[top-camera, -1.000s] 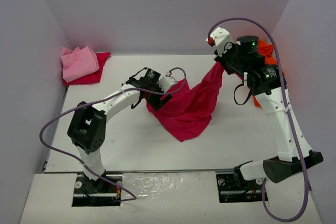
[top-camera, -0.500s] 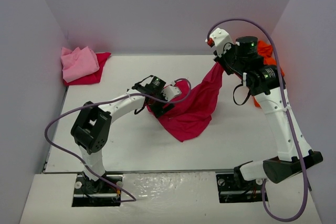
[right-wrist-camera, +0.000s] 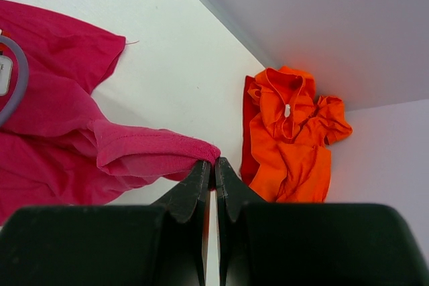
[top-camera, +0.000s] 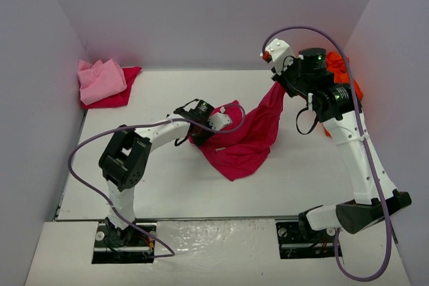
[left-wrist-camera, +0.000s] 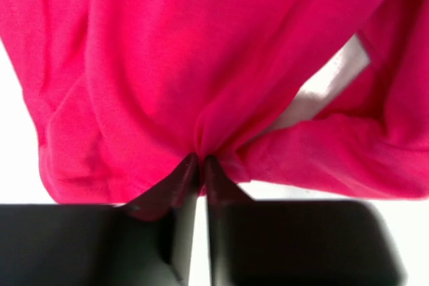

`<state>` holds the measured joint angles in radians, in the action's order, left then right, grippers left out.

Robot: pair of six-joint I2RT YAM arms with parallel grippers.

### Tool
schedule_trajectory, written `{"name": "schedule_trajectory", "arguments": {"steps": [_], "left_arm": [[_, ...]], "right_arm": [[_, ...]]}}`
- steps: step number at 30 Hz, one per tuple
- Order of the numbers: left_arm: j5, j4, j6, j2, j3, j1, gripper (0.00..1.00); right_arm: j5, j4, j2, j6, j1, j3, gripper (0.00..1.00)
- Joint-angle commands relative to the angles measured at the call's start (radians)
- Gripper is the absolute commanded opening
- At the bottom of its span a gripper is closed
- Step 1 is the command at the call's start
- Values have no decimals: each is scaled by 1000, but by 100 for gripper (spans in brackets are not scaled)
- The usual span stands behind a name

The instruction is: Fold and stack the t-shirts

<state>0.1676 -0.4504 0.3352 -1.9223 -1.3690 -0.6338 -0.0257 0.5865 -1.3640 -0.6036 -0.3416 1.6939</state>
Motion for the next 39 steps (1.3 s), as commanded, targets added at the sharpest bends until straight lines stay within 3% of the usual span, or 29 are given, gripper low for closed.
{"name": "schedule_trajectory", "arguments": {"steps": [1,6,9,16,20,30,39], "left_arm": [[-89,25,12,31,-76,4,0],[-207,66,34,156,-115,45,0],[-277,26,44,221,-233,118,0],[-379,-40,100,408,-483,326,0],[-408,-71,125,499,-559,360,0],[-318,-251,113,638,-708,390,0],[-220,-391,129,634,-1038,400,0]], "right_arm": [[70,-87,27,-22,-2,-2,0],[167,-162,39,-50,-2,-68,0],[250,-230,23,-56,0,-95,0],[491,-574,19,-59,43,-131,0],[507,-684,39,-8,68,-128,0],[463,-644,141,93,111,-59,0],[418,-526,124,141,154,183,0]]}}
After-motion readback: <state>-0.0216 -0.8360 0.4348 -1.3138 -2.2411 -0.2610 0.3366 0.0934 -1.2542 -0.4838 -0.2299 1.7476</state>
